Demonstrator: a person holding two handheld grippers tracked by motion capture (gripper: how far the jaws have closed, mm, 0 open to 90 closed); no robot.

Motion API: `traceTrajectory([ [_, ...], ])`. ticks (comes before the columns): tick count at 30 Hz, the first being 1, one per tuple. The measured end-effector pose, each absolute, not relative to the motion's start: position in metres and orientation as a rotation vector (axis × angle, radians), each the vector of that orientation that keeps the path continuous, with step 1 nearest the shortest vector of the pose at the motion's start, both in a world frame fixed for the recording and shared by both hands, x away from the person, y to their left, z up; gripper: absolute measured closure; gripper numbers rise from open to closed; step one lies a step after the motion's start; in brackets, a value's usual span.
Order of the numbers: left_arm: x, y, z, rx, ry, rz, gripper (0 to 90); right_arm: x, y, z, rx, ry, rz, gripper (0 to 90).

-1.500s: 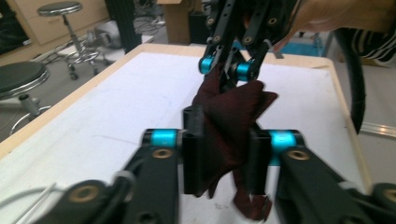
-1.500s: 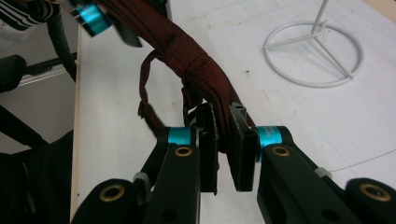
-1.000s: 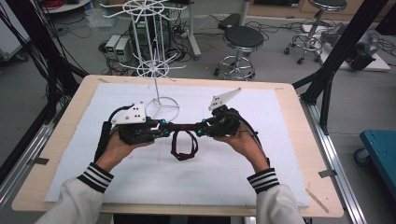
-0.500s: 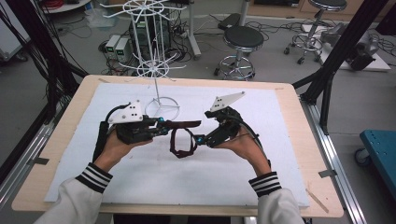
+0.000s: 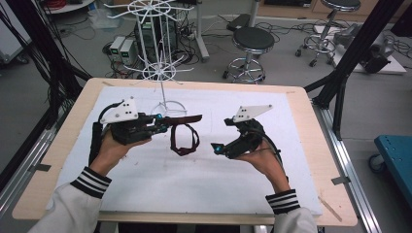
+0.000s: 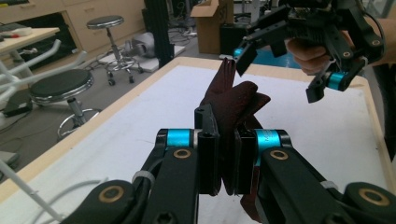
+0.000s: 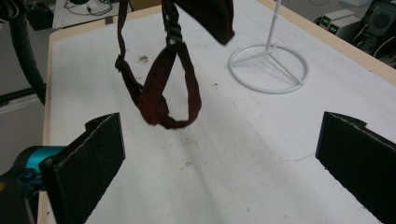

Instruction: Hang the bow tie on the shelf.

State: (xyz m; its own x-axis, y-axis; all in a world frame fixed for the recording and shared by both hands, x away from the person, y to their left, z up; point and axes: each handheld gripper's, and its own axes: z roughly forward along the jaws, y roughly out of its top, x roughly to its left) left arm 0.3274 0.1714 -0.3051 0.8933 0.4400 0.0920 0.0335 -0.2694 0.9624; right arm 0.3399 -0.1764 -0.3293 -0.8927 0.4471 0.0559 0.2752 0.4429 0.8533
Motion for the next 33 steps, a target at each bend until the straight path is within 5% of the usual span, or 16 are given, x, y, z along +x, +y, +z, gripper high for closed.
traceTrajectory([
  [33,0.340,0.209,-0.266,1.703,0.474,0.584,83.8,0.308,-0.222,-0.348,0.754,2.315,1.465,0.7],
])
